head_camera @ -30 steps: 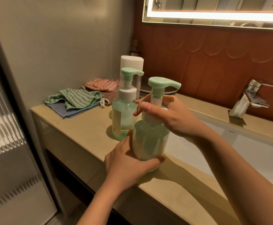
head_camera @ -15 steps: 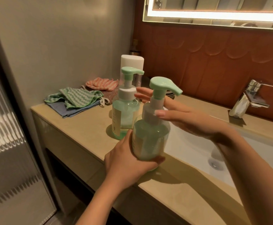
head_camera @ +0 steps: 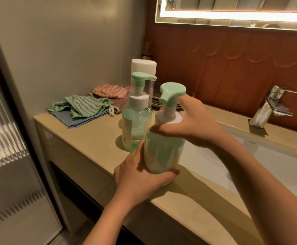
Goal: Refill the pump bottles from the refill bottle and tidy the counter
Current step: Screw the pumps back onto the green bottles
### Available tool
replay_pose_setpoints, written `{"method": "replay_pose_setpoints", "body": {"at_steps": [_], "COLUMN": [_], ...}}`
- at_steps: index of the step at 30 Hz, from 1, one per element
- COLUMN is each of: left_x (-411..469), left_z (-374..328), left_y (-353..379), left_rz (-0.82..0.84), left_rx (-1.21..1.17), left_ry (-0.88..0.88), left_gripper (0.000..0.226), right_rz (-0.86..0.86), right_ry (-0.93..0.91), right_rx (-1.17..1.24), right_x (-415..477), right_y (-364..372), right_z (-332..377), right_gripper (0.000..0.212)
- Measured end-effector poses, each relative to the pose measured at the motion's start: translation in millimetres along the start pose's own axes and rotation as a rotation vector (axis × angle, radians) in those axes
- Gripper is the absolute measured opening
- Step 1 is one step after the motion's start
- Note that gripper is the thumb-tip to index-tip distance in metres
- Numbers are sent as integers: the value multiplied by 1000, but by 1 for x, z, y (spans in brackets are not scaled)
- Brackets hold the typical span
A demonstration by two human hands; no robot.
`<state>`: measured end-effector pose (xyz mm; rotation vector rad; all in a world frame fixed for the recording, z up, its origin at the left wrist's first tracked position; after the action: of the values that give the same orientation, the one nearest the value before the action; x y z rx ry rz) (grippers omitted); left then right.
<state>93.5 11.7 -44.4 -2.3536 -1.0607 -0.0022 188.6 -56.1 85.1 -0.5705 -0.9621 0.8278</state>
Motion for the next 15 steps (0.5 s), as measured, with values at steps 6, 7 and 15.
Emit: {"method": "replay_pose_setpoints", "body": {"at_steps": [6,7,15], "left_x": [-1,0,3], "left_z": [1,1,3], "left_y": [-1,0,0], "left_rz": [-14,-7,-2], "left_rx": [-33,-14,99], "left_ry": [-23,-7,-53], "left_gripper": [92,90,100], "right_rz": [183,239,532], "right_ry": [-99,-89,1], "right_rx": [231,246,410], "right_x": [-4,-5,-10], "right_y": [9,9,1], "right_z": [14,12,-11], "right_gripper": [27,31,52]}}
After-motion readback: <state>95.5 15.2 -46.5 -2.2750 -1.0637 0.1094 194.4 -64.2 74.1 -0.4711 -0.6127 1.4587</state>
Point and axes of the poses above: each hand's wrist, its own x-axis towards the middle knuckle, its own y-axis out of the palm, z = x × y, the point moved 5 cm from there along x, towards the middle knuckle, and after that the axes turned 6 degrees about -x, right-handed, at the moved point
